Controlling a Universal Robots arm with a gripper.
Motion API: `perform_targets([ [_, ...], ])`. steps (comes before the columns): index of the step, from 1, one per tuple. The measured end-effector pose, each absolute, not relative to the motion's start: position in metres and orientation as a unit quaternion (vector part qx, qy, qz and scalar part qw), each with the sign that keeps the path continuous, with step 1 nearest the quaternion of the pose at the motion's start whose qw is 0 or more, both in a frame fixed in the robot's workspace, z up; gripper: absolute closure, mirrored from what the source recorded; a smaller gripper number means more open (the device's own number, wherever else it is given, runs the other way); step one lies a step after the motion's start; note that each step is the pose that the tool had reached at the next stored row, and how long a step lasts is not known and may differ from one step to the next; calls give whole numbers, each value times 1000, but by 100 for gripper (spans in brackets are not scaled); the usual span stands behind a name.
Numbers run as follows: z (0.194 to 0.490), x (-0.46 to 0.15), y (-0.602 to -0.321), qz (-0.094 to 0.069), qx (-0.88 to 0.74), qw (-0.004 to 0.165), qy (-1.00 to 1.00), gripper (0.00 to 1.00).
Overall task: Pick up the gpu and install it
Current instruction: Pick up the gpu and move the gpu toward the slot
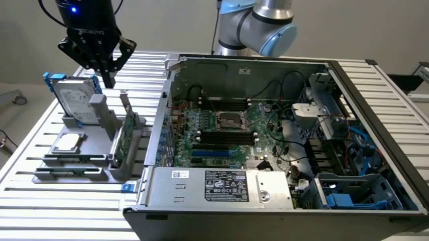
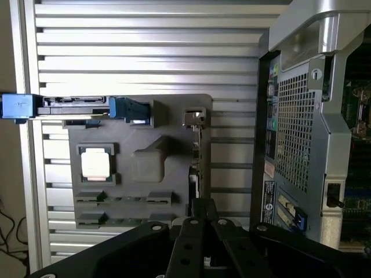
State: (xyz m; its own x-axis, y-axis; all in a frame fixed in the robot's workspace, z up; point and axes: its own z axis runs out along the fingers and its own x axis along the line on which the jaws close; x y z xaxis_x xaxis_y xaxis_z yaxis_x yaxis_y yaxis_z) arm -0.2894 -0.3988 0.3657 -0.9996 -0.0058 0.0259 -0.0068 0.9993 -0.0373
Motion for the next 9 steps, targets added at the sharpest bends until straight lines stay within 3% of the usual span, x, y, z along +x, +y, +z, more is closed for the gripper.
perform_targets([
  [6, 366, -289, -399, 19, 3, 13, -1000, 88],
  [9, 366, -289, -399, 19, 3, 13, -1000, 76],
])
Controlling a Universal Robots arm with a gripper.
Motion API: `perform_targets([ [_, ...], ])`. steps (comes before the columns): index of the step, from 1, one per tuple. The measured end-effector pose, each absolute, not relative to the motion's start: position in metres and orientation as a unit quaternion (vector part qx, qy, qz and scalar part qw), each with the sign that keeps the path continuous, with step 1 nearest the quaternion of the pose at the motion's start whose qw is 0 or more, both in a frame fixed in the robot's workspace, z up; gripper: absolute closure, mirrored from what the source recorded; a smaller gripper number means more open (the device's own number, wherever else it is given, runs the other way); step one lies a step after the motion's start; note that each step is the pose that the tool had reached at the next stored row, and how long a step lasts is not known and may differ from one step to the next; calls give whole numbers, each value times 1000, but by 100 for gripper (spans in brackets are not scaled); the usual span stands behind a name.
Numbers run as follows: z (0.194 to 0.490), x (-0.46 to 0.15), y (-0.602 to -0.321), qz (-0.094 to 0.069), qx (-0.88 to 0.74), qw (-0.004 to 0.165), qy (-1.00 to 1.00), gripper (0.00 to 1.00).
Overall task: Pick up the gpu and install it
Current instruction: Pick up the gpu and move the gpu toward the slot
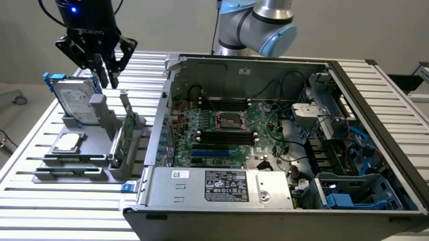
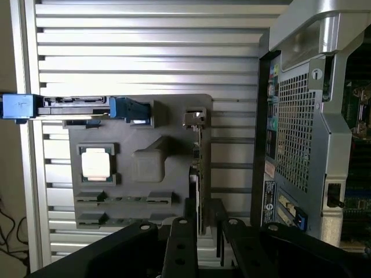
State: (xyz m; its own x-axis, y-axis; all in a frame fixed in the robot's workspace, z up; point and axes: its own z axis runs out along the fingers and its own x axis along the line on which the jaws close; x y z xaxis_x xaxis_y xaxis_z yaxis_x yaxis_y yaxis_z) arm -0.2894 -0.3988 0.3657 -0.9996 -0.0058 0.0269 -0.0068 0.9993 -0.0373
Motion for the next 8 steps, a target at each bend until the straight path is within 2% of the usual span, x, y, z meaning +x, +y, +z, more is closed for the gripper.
perform_targets([
  [1, 366, -289, -399, 19, 3, 13, -1000, 71],
  [2, 366, -289, -399, 19, 3, 13, -1000, 71],
  [3, 366, -289, -399, 19, 3, 13, -1000, 64],
  [8, 358, -291, -400, 19, 6, 13, -1000, 64],
])
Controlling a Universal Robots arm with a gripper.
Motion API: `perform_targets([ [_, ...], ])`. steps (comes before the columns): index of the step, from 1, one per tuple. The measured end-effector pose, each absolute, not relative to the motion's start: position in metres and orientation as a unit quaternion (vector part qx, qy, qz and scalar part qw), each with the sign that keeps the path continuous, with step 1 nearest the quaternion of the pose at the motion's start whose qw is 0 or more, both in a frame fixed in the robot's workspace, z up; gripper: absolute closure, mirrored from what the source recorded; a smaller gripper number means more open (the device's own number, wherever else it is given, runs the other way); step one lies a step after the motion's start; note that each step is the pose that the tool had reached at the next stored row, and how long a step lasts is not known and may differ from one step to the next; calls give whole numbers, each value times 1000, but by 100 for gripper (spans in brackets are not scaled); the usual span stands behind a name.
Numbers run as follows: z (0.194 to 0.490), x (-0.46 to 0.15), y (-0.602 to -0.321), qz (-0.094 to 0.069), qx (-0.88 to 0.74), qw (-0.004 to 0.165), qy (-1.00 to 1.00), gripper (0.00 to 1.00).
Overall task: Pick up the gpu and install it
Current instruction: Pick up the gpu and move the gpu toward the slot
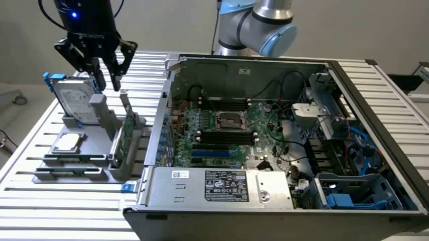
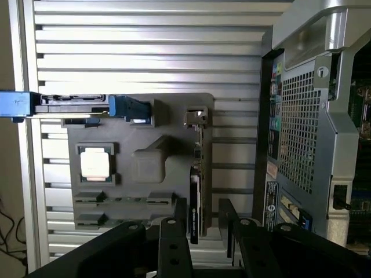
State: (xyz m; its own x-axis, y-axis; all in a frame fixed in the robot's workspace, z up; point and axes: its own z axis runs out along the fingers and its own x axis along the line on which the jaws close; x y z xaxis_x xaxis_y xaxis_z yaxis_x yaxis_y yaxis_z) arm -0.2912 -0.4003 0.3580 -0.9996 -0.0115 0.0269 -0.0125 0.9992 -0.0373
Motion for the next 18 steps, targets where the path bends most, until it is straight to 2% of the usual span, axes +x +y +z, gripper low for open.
perform_targets([
  [18, 325, -294, -407, 16, 66, 16, -998, 64],
])
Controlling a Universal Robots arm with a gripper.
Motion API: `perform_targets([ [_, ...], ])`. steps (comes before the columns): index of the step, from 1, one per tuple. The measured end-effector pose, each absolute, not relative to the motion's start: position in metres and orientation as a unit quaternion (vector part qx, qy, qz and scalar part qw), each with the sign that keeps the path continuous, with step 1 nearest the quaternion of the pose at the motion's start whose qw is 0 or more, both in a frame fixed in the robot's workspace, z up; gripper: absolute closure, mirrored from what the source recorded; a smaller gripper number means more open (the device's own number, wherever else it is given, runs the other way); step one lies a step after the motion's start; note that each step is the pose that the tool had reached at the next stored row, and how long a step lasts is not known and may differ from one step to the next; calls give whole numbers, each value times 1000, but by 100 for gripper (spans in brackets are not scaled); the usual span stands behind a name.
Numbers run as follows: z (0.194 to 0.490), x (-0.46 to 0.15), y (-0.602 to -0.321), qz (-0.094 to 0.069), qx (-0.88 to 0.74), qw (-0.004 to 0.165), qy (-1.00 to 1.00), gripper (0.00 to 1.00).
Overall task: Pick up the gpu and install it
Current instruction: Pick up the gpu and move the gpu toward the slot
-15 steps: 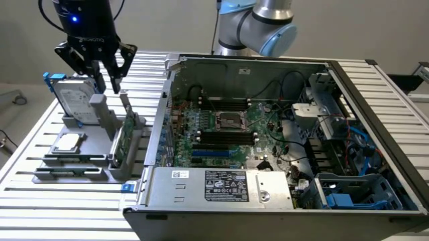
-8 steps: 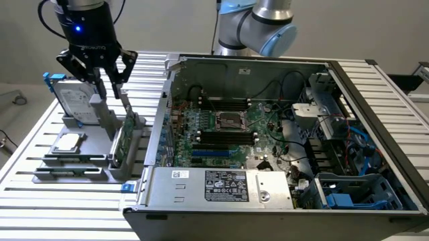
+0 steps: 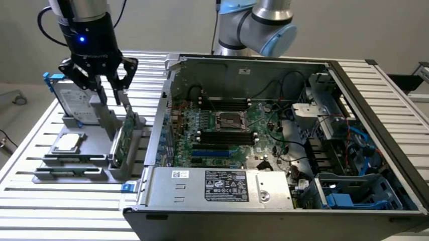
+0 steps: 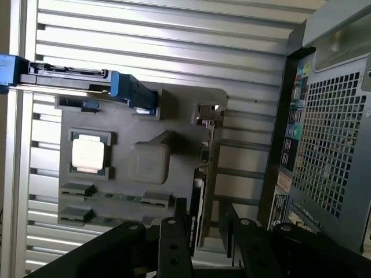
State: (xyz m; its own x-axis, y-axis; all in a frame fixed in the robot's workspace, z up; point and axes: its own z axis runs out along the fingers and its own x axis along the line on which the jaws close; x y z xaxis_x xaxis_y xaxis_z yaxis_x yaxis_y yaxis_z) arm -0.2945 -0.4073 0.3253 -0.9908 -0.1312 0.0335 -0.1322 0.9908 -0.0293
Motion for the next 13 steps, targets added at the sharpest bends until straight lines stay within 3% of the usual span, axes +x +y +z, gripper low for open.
perform_targets([
  [13, 302, -298, -418, 13, 98, 18, -995, 64],
])
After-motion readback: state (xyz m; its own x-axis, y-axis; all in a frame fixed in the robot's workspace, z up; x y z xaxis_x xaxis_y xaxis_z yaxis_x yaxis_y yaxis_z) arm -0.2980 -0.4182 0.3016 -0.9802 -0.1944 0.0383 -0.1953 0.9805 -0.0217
